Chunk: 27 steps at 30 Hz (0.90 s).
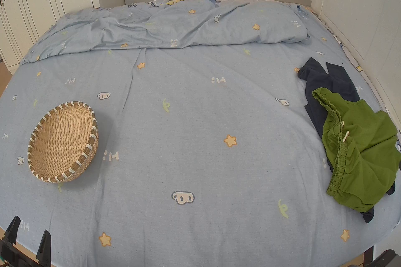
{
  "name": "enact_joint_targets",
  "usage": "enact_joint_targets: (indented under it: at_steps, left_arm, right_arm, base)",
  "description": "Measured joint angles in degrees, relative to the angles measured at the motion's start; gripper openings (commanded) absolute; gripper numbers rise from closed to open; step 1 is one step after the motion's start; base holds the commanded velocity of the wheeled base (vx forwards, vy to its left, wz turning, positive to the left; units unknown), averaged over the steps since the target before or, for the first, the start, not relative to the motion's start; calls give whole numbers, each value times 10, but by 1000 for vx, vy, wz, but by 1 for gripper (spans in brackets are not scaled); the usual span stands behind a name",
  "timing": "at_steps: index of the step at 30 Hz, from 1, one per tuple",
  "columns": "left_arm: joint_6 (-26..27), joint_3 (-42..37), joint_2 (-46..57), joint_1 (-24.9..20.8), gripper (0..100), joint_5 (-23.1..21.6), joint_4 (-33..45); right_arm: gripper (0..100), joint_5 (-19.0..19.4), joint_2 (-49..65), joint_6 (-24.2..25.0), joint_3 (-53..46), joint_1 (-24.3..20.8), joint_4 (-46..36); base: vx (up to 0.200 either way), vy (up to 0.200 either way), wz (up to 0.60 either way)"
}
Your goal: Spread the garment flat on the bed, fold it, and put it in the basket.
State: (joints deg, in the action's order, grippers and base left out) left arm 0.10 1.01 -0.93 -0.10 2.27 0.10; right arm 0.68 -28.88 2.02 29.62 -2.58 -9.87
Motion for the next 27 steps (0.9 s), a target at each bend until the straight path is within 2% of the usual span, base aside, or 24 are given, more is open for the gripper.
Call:
enact_joint_targets:
  at_steps: [15,22,27]
  left_arm:
    - [0,0,0,0,100,0,0]
    - [0,0,0,0,100,0,0]
    - [0,0,0,0,100,0,0]
  right_arm:
    - [100,-40,-425,5,187,1,1]
    - [100,-56,-618,8,258,0,54]
    - [100,-63,-700,11,297,-1,79]
  base:
    - [0,0,0]
    - [0,0,0]
    - [0,0,0]
